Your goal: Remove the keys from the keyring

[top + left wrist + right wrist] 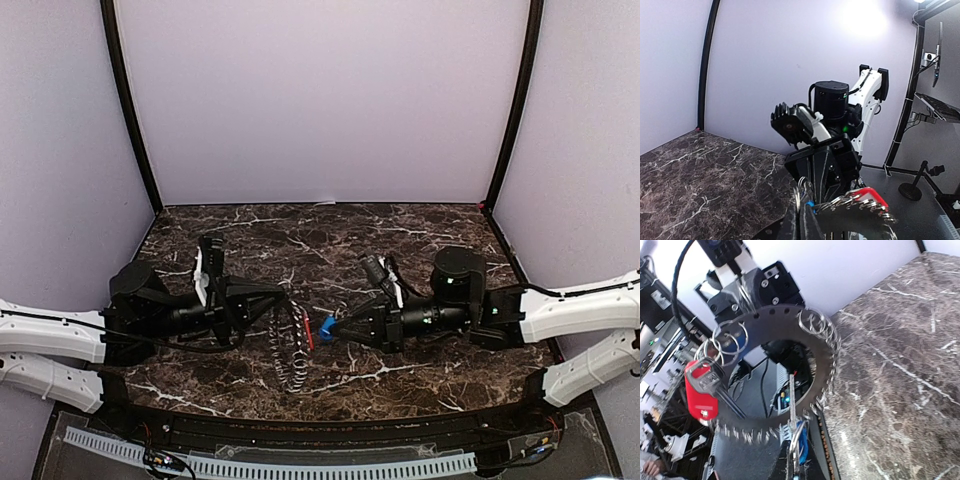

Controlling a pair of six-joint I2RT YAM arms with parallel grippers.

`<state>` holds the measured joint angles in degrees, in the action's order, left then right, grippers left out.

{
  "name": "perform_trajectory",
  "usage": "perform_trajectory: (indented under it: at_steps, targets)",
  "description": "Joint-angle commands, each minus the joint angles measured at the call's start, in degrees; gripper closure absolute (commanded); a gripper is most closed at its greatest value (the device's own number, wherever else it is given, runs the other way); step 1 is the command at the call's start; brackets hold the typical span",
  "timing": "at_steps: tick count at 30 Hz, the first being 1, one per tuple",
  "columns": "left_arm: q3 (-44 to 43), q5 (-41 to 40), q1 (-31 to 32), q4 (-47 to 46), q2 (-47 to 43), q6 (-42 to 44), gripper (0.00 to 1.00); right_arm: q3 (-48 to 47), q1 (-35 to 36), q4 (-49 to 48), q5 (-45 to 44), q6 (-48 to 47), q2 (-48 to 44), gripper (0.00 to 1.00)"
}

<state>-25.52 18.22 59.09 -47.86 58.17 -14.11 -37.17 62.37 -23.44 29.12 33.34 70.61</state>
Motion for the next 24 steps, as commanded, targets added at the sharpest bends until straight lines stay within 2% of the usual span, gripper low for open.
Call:
perform_trajectory:
  at_steps: [1, 5, 8, 15, 20, 24]
  targets:
    - [0.31, -6.79, -0.20, 1.23, 0.31, -0.66, 1.00, 1.24, -0.40, 0.45, -9.59, 0.27, -3.82, 1.00]
    - [2.26, -11.87, -1.46, 3.38, -0.56, -3.01, 1.00, 0.66, -1.01, 11.26, -23.35, 0.05, -6.41, 1.00]
    - [3.61, -11.65, -3.69, 4.64, -0.93, -5.98, 1.00, 2.06, -3.77, 16.22, -29.96, 2.18, -6.53, 1.00]
    - [6.64, -10.74, -6.01, 5.03, -3.68, -7.66, 1.00, 10.30, -13.14, 12.42, -28.87, 6.55, -2.42, 1.00]
    - [9.69, -11.89, -7.13, 4.74, -6.95, -8.94, 1.00, 9.50, -15.57, 7.26, -24.46, 7.24, 6.11, 1.00]
    - [12.16, -9.45, -7.23, 3.54, -10.06, -9.85, 1.00, 6.43, -15.53, 4.82, -20.53, 6.97, 11.87, 1.00]
